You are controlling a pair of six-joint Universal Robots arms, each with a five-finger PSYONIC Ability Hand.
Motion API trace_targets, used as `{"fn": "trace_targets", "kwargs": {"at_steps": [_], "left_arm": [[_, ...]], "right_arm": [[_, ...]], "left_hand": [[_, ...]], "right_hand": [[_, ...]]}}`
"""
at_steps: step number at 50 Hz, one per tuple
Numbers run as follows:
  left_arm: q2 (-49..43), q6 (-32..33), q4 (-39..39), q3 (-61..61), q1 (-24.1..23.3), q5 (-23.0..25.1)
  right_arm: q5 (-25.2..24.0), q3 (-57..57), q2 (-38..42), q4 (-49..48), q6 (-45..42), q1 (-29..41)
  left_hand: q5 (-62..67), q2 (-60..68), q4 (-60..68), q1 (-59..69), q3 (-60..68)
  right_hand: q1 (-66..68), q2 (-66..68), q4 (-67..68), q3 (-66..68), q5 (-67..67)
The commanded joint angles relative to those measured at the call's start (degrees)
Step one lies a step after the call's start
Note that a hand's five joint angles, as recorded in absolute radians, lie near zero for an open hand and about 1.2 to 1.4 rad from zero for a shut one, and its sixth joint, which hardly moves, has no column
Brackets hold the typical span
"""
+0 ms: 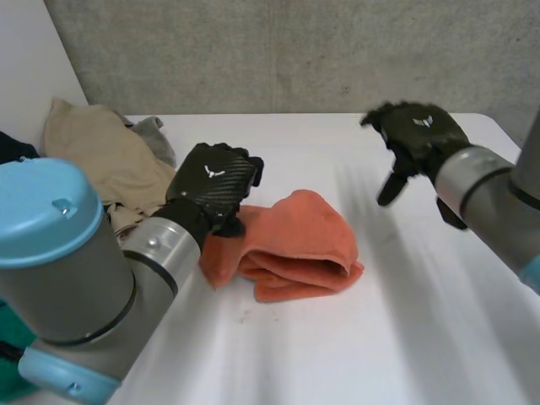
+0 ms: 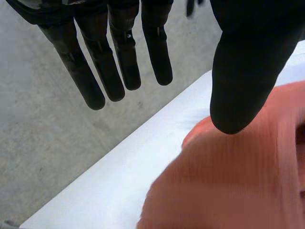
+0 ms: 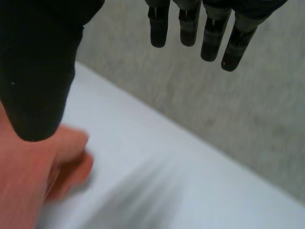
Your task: Fold the laundry.
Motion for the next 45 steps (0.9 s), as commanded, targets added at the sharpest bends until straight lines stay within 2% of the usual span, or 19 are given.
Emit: {"fn": "trace_targets", "kwargs": {"at_steps": [1,8,15,22,25,26,30,40,45], "left_arm": [[-0.72,0.18,0.49,-0.75,-3.70,0.05],[-6.70,1.94,0.05,2.24,-4.23,0.05],[-13.11,10.19,0.40,4.09,-4.84,-0.13],[-16.45,12.66,1.81,6.20,-5.11,-1.53],[-17.95,13.10,3.48,7.16,-4.94,-2.15],[-18.30,13.10,4.26,7.51,-4.85,-2.23],[-18.13,13.19,5.32,8.22,-4.23,-2.23],[-10.14,12.93,5.24,9.01,-2.65,-2.32],[-5.66,12.58,4.45,8.75,0.59,-2.06]], "right_arm": [[-0.73,6.60,-0.15,12.03,-0.10,-3.97],[-0.47,13.64,-1.21,10.90,0.08,-4.32],[-0.38,19.00,-1.12,4.67,0.96,-4.15],[-0.47,19.36,0.28,3.25,2.19,-3.97],[-0.30,18.57,2.39,1.85,2.45,-3.80],[-0.12,18.22,3.00,1.06,2.45,-3.71],[0.14,16.82,3.62,0.61,2.63,-3.53],[-0.03,10.22,6.96,1.14,8.69,-3.10],[-0.38,3.91,12.22,1.93,12.38,1.20]], "left_hand": [[2.75,2.57,2.55,2.35,2.48],[2.25,2.07,2.05,1.85,1.98],[1.57,1.39,1.37,1.18,1.30],[3.42,3.24,3.22,3.02,3.14],[15.33,15.15,15.13,14.93,15.06],[24.69,24.51,24.49,24.29,24.42],[44.58,44.40,44.38,44.19,44.31],[44.61,44.43,44.41,44.22,44.34],[44.61,44.43,44.41,44.22,44.34]], "right_hand": [[-0.86,-2.05,-3.08,-1.77,-3.75],[-0.86,-2.05,-3.08,-1.77,-3.75],[-0.86,-2.05,-3.08,-1.77,-3.75],[-0.86,-2.05,-3.08,-1.77,-3.75],[-0.86,-2.05,-3.08,-1.77,-3.75],[-0.86,-2.05,-3.08,-1.77,-3.75],[-0.86,-2.05,-3.08,-1.77,-3.75],[-0.86,-2.05,-3.08,-1.77,-3.75],[-0.86,-2.05,-3.08,-1.77,-3.75]]}}
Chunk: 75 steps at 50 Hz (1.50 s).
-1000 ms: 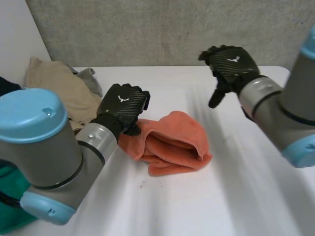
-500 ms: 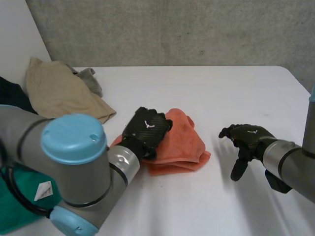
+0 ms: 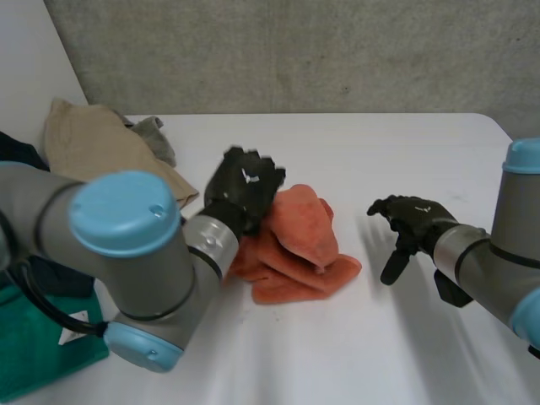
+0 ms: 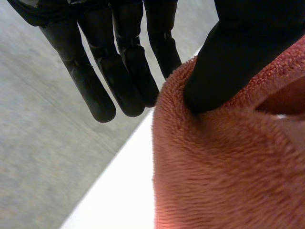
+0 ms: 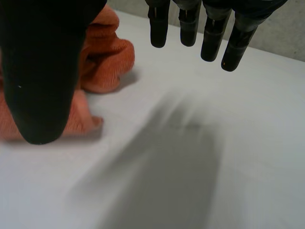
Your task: Fold the laundry.
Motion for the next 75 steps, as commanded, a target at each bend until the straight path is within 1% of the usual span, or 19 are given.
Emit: {"fn": "trace_targets", "kwargs": {"at_steps": [1,15,16,17,21,23,26,27,28,29,43,48,49,50,54,59,63,67,75], "left_arm": [[7.09,-0.47,-0.95,-0.29,3.57,0.35],[8.94,-0.64,-2.09,-0.20,5.07,0.27],[8.94,-0.64,-2.09,-0.11,5.07,0.27],[9.12,-0.64,-2.09,-0.11,5.16,0.27],[10.43,-0.99,-2.00,0.15,5.24,0.27],[10.79,-0.99,-2.00,0.24,5.16,0.27],[11.14,-1.08,-1.91,0.50,5.07,0.27],[11.14,-1.08,-1.91,0.50,4.98,0.27],[11.14,-1.08,-1.91,0.50,4.90,0.27],[11.14,-1.08,-1.91,0.50,4.72,0.27],[10.70,-4.51,-1.91,0.50,4.72,0.18],[10.70,-4.68,-2.00,0.41,4.46,0.09],[10.70,-4.77,-2.00,0.41,4.02,0.09],[10.62,-4.77,-2.00,0.41,3.75,0.09],[10.88,-4.86,-2.00,0.15,3.57,-0.09],[12.72,-4.77,-2.35,-0.46,4.37,0.00],[16.93,-4.86,-5.24,-1.60,7.69,0.35],[17.82,-6.00,-8.76,-2.05,11.48,0.70],[15.28,-8.20,-15.88,-4.06,13.42,4.48]], "right_arm": [[-0.57,-8.11,6.75,1.11,5.10,5.13],[-0.66,-19.81,20.73,1.02,11.34,14.63],[-0.66,-19.99,20.82,1.11,11.95,14.63],[-0.84,-20.08,20.82,1.11,13.26,14.63],[-3.20,-19.55,18.98,1.19,16.52,14.72],[-4.79,-19.11,17.22,1.11,17.05,14.64],[-7.16,-18.23,14.58,1.02,17.49,14.46],[-7.51,-18.23,14.49,1.11,17.58,14.46],[-7.95,-18.14,14.49,1.28,17.67,14.46],[-8.31,-17.88,14.49,1.37,17.84,14.55],[-9.19,-23.85,25.38,0.67,25.84,16.13],[-9.10,-26.84,27.50,0.49,27.69,17.80],[-8.93,-27.28,27.41,0.49,28.99,17.80],[-8.84,-27.37,27.15,0.49,29.79,17.80],[-8.31,-26.06,24.34,0.14,31.29,17.18],[-7.96,-21.76,11.35,-1.26,23.23,10.00],[-7.87,-20.43,0.98,2.84,5.35,-0.10],[-6.47,-21.31,-2.64,8.56,-9.88,-3.37],[2.76,-19.73,-5.99,9.46,-24.16,-3.47]], "left_hand": [[15.13,11.84,11.36,17.60,11.98],[15.13,11.84,11.36,17.60,11.98],[15.13,11.84,11.36,17.60,11.98],[15.13,11.84,11.36,17.60,11.98],[15.13,11.84,11.36,17.60,11.98],[15.13,11.84,11.36,17.60,11.98],[15.13,11.84,11.36,17.60,11.98],[15.13,11.84,11.36,17.60,11.98],[15.13,11.84,11.36,17.60,11.98],[15.13,11.84,11.36,17.60,11.98],[15.13,11.84,11.36,17.60,11.98],[15.13,11.84,11.36,17.60,11.98],[15.13,11.84,11.36,17.60,11.98],[15.13,11.84,11.36,17.60,11.98],[15.13,11.84,11.36,17.60,11.98],[15.13,11.84,11.36,17.60,11.98],[15.13,11.84,11.36,17.60,11.98],[15.13,11.84,11.36,17.60,11.98],[15.13,11.84,11.36,17.60,11.98]], "right_hand": [[-0.86,-2.05,-3.08,-1.77,-3.75],[-0.86,-2.05,-3.08,-1.77,-3.75],[7.55,6.35,5.33,6.63,4.65],[28.95,27.76,26.73,28.04,26.06],[67.39,66.19,65.17,66.47,64.49],[69.14,67.95,66.92,68.23,66.25],[68.87,67.67,66.65,67.95,65.97],[58.71,57.51,56.49,57.79,55.81],[41.79,40.59,39.57,40.87,38.89],[-0.02,-1.21,-2.24,-0.93,-2.91],[-0.45,-1.65,-2.67,-1.37,-3.35],[31.26,30.06,29.04,30.34,28.36],[57.83,56.64,55.61,56.92,54.94],[69.03,67.83,66.81,68.11,66.13],[69.14,67.95,66.92,68.23,66.25],[69.14,67.95,66.92,68.23,66.25],[69.14,67.95,66.92,68.23,66.25],[69.14,67.95,66.92,68.23,66.25],[69.14,67.95,66.92,68.23,66.25]]}}
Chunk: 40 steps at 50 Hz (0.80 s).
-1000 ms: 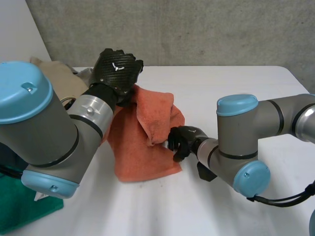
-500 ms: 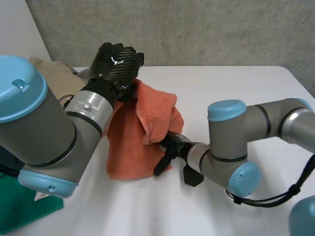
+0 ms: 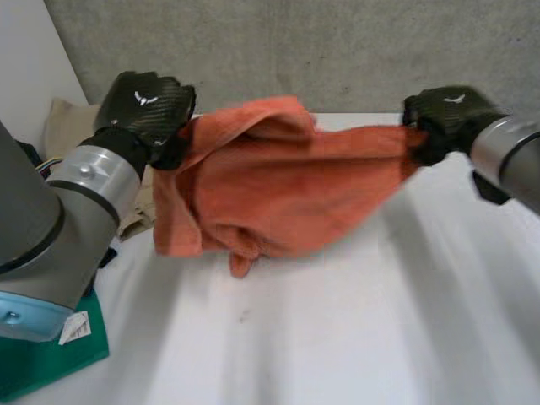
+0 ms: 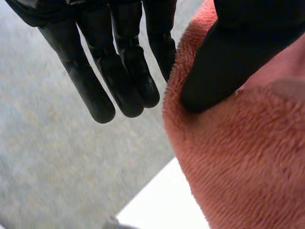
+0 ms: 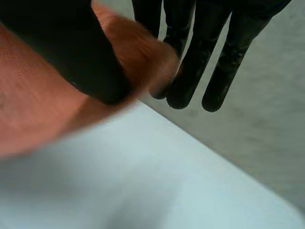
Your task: Fold the laundry.
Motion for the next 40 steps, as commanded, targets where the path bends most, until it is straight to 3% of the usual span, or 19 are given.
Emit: {"fn": "trace_targets", "kwargs": {"at_steps": [1,5,12,16,20,21,24,26,31,40], "left_arm": [[-3.44,-1.37,-6.42,-1.64,1.92,4.11],[-10.55,-0.85,-7.74,-0.59,2.80,5.08],[-14.61,2.05,-6.52,4.33,5.96,5.43],[-18.91,5.13,-0.11,12.76,5.88,5.43],[-21.29,9.08,11.30,23.13,5.61,5.52],[-21.55,10.48,17.25,26.80,5.44,5.78],[-21.21,11.46,28.68,32.44,4.74,6.31],[-20.94,11.02,32.50,34.48,4.47,6.66],[-20.15,10.49,31.38,34.75,2.72,6.84],[-18.92,9.44,23.47,17.91,2.71,6.40]], "right_arm": [[7.24,1.85,-1.89,0.90,-12.91,0.29],[7.94,2.29,-0.32,0.20,-14.42,1.95],[10.57,0.19,5.75,-2.87,-16.09,4.24],[12.60,-4.64,10.14,-15.50,-19.77,4.42],[13.48,-9.56,11.64,-33.34,-27.77,4.68],[13.05,-11.40,11.55,-41.38,-30.57,4.68],[12.08,-13.43,10.59,-55.64,-32.88,4.94],[11.11,-13.62,9.36,-59.73,-32.79,5.12],[9.53,-13.27,5.58,-57.82,-32.71,5.03],[10.14,-2.57,3.64,-41.67,-32.18,3.72]], "left_hand": [[13.88,11.65,11.32,16.30,11.86],[13.88,11.65,11.32,16.30,11.86],[13.88,11.65,11.32,16.30,11.86],[13.88,11.65,11.32,16.30,11.86],[13.88,11.65,11.32,16.30,11.86],[13.88,11.65,11.32,16.30,11.86],[13.88,11.65,11.32,16.30,11.86],[13.88,11.65,11.32,16.30,11.86],[13.88,11.65,11.32,16.30,11.86],[13.88,11.65,11.32,16.30,11.86]], "right_hand": [[23.51,12.88,33.87,12.35,13.35],[23.51,12.88,33.87,12.35,13.35],[23.51,12.88,33.87,12.35,13.35],[23.51,12.88,33.87,12.35,13.35],[23.51,12.88,33.87,12.35,13.35],[23.51,12.88,33.87,12.35,13.35],[23.51,12.88,33.87,12.35,13.35],[23.51,12.88,33.87,12.35,13.35],[23.51,12.88,33.87,12.35,13.35],[23.51,12.88,33.87,12.35,13.35]]}}
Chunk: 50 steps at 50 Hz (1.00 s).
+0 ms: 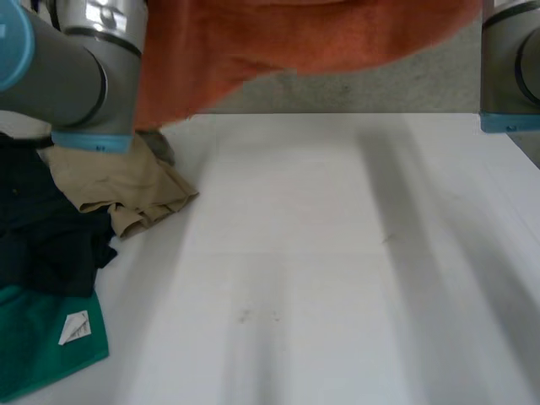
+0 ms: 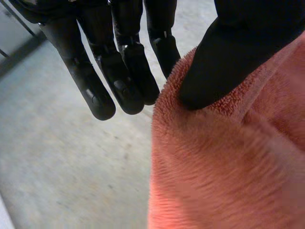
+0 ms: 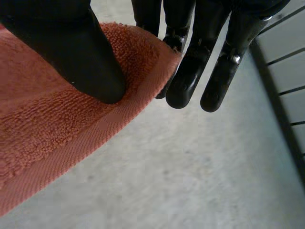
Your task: Fold the laundry.
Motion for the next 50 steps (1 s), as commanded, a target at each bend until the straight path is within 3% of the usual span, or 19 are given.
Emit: {"fn": "trace_targets", "kwargs": {"at_steps": [1,7,18,21,24,30,43,47,50], "left_arm": [[1.13,-1.42,-7.51,-17.53,-0.27,-0.33],[1.49,-3.96,-10.31,-32.11,-1.06,0.03],[-0.98,-4.58,-16.39,-39.70,-1.77,-0.15],[-0.36,-5.02,-16.74,-40.05,-1.24,-0.06],[0.25,-5.02,-16.74,-41.54,-0.19,-0.06],[2.18,-5.28,-16.74,-44.62,1.57,-0.41],[12.11,-8.01,-17.96,-53.15,2.72,-2.08],[13.96,-7.92,-21.30,-54.90,3.59,-2.61],[14.23,-8.10,-25.34,-55.70,4.56,-2.44]], "right_arm": [[0.51,11.94,-2.08,17.53,0.90,-1.75],[-0.28,26.25,-2.96,28.15,4.67,-5.27],[-2.56,36.03,-2.87,36.79,13.46,-12.03],[-5.11,37.00,-3.14,37.23,18.03,-14.67],[-7.65,37.70,-3.57,38.28,24.08,-17.39],[-7.31,37.70,-3.58,40.04,26.39,-21.09],[-6.26,36.83,-3.40,39.60,25.42,-24.26],[-6.26,36.83,-3.22,38.73,25.34,-24.35],[-6.17,37.00,-3.40,38.02,25.07,-24.43]], "left_hand": [[13.64,11.54,11.12,16.25,11.68],[13.64,11.54,11.12,16.25,11.68],[13.64,11.54,11.12,16.25,11.68],[0.59,-1.50,-1.93,3.21,-1.36],[-35.99,-38.08,-38.51,-33.37,-37.94],[-45.36,-47.46,-47.88,-42.75,-47.32],[-42.02,-44.12,-44.54,-39.41,-43.98],[-29.42,-31.52,-31.94,-26.81,-31.38],[-27.05,-29.14,-29.57,-24.43,-29.00]], "right_hand": [[23.49,12.87,33.87,12.13,13.35],[23.49,12.87,33.87,12.13,13.35],[23.49,12.87,33.87,12.13,13.35],[23.49,12.87,33.87,12.13,13.35],[23.49,12.87,33.87,12.13,13.35],[23.49,12.87,33.87,12.13,13.35],[23.49,12.87,33.87,12.13,13.35],[23.49,12.87,33.87,12.13,13.35],[23.49,12.87,33.87,12.13,13.35]]}}
